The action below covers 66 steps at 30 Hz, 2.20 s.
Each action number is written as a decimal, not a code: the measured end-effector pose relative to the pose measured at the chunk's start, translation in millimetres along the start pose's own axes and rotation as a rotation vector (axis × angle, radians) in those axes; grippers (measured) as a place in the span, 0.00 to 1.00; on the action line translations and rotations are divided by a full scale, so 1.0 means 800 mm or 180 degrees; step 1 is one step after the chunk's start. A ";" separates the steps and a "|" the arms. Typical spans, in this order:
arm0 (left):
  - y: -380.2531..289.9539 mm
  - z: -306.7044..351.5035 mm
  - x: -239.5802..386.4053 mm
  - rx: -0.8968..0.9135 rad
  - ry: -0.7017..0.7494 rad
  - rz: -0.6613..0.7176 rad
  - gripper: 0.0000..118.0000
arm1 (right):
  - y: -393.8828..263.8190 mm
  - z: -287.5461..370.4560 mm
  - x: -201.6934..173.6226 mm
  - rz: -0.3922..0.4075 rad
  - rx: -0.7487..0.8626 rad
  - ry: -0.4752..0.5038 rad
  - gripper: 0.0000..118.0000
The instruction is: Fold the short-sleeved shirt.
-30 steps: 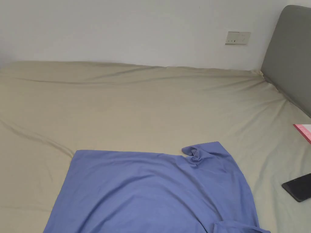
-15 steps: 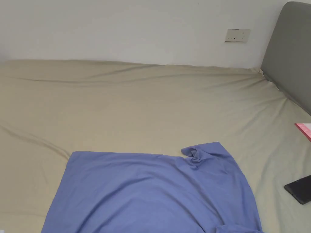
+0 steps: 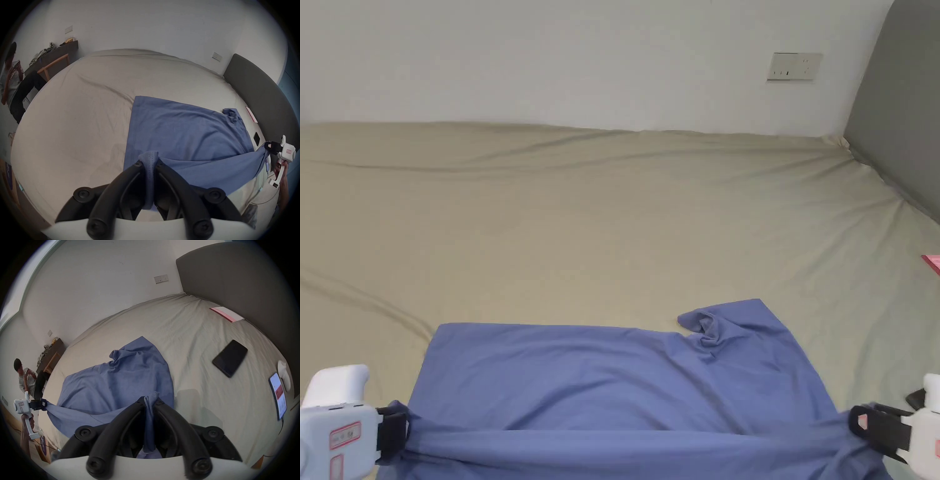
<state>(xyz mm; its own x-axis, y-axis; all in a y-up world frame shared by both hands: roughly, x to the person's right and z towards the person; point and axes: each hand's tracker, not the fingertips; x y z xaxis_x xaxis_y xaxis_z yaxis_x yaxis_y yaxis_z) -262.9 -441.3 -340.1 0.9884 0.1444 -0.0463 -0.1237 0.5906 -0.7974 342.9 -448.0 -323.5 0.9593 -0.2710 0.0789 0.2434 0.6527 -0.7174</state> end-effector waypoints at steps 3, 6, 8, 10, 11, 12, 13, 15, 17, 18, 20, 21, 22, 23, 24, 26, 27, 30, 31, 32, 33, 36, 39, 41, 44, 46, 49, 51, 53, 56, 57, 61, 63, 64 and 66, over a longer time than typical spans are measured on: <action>0.002 -0.047 0.001 -0.0167 0.0131 -0.0090 0.06 | 0.005 -0.055 0.008 0.0205 -0.0113 -0.0188 0.07; 0.004 -0.086 0.000 -0.0283 0.0236 -0.0216 0.06 | 0.007 -0.099 0.009 0.0281 -0.0296 -0.0305 0.07; 0.002 -0.106 -0.002 -0.0358 0.0245 -0.0177 0.06 | 0.003 -0.121 0.010 0.0277 -0.0375 -0.0389 0.07; -0.003 -0.119 -0.002 -0.0389 0.0270 -0.0184 0.07 | -0.008 -0.133 0.009 0.0304 -0.0425 -0.0444 0.07; -0.007 -0.120 0.002 -0.0340 0.0305 -0.0222 0.12 | -0.017 -0.137 0.008 0.0330 -0.0448 -0.0468 0.07; -0.009 -0.118 0.005 -0.0281 0.0347 -0.0278 0.19 | -0.025 -0.139 0.008 0.0350 -0.0444 -0.0483 0.07; -0.012 -0.114 0.006 -0.0226 0.0379 -0.0356 0.33 | -0.034 -0.138 0.008 0.0385 -0.0370 -0.0511 0.07; -0.013 -0.107 0.008 -0.0203 0.0484 -0.0453 0.75 | -0.032 -0.131 0.006 0.0394 -0.0286 -0.0517 0.07; -0.013 -0.089 0.003 -0.0205 0.0469 -0.0457 0.89 | -0.020 -0.124 0.007 0.0379 -0.0322 -0.0489 0.10; -0.010 -0.074 0.001 -0.0085 0.0391 -0.0427 0.89 | -0.013 -0.114 0.004 0.0364 -0.0328 -0.0503 0.18; -0.006 -0.039 -0.005 0.0121 0.0347 -0.0305 0.89 | -0.005 -0.076 0.003 0.0285 0.0013 -0.0479 0.49; -0.006 -0.020 -0.012 0.0224 0.0365 -0.0228 0.90 | -0.004 -0.049 0.001 0.0264 0.0299 -0.0398 0.56; -0.009 -0.004 -0.016 0.0295 0.0378 -0.0135 0.91 | -0.002 -0.023 -0.003 0.0253 0.0493 -0.0345 0.58; -0.018 0.013 -0.019 0.0352 0.0364 -0.0031 0.93 | -0.004 0.003 -0.005 0.0280 0.0602 -0.0336 0.59; -0.028 0.028 -0.020 0.0388 0.0322 0.0041 0.94 | -0.009 0.026 -0.007 0.0308 0.0684 -0.0318 0.60; -0.050 0.038 -0.021 0.0307 0.0096 -0.0108 0.96 | -0.032 0.060 -0.009 0.0324 0.0697 -0.0304 0.69; -0.060 0.034 -0.021 0.0199 0.0133 -0.0181 0.98 | -0.045 0.070 -0.009 0.0330 0.0691 -0.0308 0.72; -0.088 -0.001 -0.022 -0.0143 0.0381 -0.0357 0.99 | -0.088 0.082 -0.008 0.0664 0.0404 -0.0477 0.74; -0.093 -0.017 -0.023 -0.0227 0.0416 -0.0368 0.99 | -0.104 0.085 -0.009 0.0784 0.0424 -0.0641 0.74; -0.095 -0.033 -0.023 -0.0327 0.0393 -0.0353 0.99 | -0.118 0.087 -0.010 0.0882 0.0444 -0.0738 0.74; -0.096 -0.050 -0.024 -0.0385 0.0346 -0.0336 0.99 | -0.127 0.087 -0.009 0.0941 0.0395 -0.0748 0.74; -0.095 -0.086 -0.025 -0.0571 0.0152 -0.0111 0.93 | -0.145 0.081 -0.004 0.0843 0.0093 -0.0655 0.74; -0.095 -0.074 -0.016 -0.0422 0.0304 0.0005 0.63 | -0.147 0.079 -0.003 0.0800 0.0055 -0.0675 0.74; -0.092 -0.046 -0.008 -0.0160 0.0282 -0.0142 0.07 | -0.143 0.074 -0.006 0.0836 0.0003 -0.0683 0.74; -0.086 -0.038 -0.006 -0.0240 0.0231 -0.0139 0.07 | -0.125 0.061 -0.014 0.0930 -0.0056 -0.0664 0.74; -0.085 -0.038 -0.010 -0.0277 0.0181 -0.0085 0.07 | -0.113 0.046 -0.018 0.0920 -0.0127 -0.0667 0.74; -0.089 -0.035 -0.014 -0.0286 0.0153 -0.0014 0.07 | -0.109 0.011 -0.023 0.0683 -0.0342 -0.0599 0.74; -0.094 -0.036 -0.014 -0.0312 0.0155 -0.0027 0.06 | -0.118 -0.023 -0.020 0.0514 -0.0705 -0.0488 0.74; -0.101 -0.038 -0.015 -0.0346 0.0171 -0.0055 0.06 | -0.133 -0.052 -0.024 0.0627 -0.1006 -0.0685 0.72; -0.111 -0.035 -0.012 -0.0395 0.0195 -0.0076 0.06 | -0.134 -0.038 -0.035 0.0831 -0.0692 -0.0640 0.59; -0.112 -0.034 -0.014 -0.0391 0.0191 -0.0080 0.06 | -0.132 -0.032 -0.035 0.0800 -0.0682 -0.0569 0.47; -0.106 -0.022 -0.019 -0.0428 0.0124 -0.0085 0.06 | -0.131 -0.008 -0.029 0.1070 -0.0691 -0.0522 0.08; -0.102 -0.010 -0.022 -0.0417 0.0086 -0.0098 0.06 | -0.129 -0.001 -0.022 0.1054 -0.0711 -0.0482 0.08; -0.101 -0.006 -0.022 -0.0415 0.0076 -0.0112 0.06 | -0.127 0.001 -0.018 0.1046 -0.0716 -0.0463 0.08; -0.100 0.004 -0.025 -0.0419 0.0057 -0.0127 0.06 | -0.119 0.010 -0.012 0.0903 -0.0703 -0.0370 0.08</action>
<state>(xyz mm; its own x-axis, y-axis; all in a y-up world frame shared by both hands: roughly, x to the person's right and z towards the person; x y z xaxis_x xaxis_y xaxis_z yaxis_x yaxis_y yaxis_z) -272.8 -489.1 -273.7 0.9939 0.1078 -0.0228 -0.0727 0.4862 -0.8708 311.8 -502.2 -250.3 0.9971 -0.0108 -0.0755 -0.0590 0.5186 -0.8530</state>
